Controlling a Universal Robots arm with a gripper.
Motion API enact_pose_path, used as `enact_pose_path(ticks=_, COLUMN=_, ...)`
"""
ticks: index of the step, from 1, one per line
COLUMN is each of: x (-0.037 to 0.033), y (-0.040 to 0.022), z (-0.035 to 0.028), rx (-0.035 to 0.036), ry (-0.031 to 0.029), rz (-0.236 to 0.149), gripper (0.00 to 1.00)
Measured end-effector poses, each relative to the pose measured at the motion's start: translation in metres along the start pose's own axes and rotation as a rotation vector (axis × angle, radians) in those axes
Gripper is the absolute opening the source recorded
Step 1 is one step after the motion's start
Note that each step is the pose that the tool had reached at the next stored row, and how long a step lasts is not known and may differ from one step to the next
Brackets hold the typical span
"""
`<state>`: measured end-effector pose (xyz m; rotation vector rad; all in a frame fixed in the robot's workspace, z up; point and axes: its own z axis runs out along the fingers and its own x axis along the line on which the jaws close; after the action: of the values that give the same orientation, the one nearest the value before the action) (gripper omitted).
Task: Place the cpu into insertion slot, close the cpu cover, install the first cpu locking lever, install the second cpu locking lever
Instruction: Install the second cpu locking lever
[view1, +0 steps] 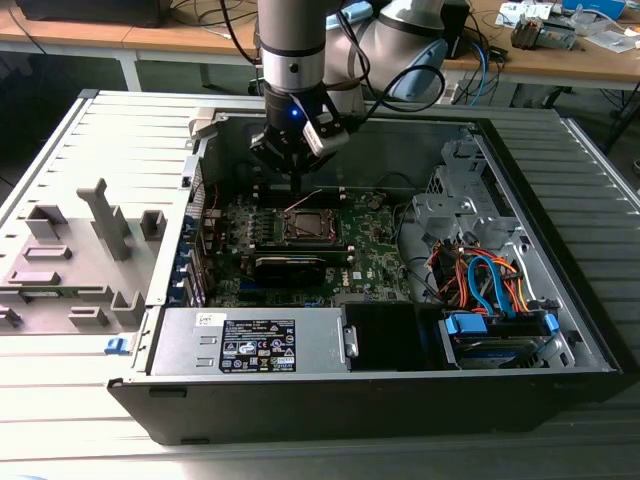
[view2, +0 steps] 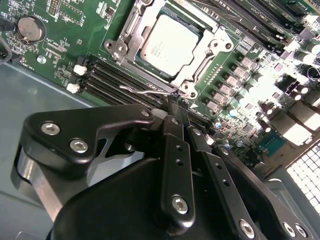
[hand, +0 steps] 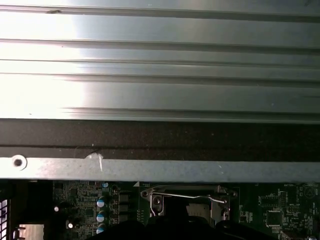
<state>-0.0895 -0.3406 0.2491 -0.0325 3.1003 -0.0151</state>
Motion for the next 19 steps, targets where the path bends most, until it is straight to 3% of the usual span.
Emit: enact_pose_path(ticks=19, x=0.0002, y=0.0001, z=0.0058, rx=-0.0001, ry=0.0000, rz=-0.001, gripper=0.11)
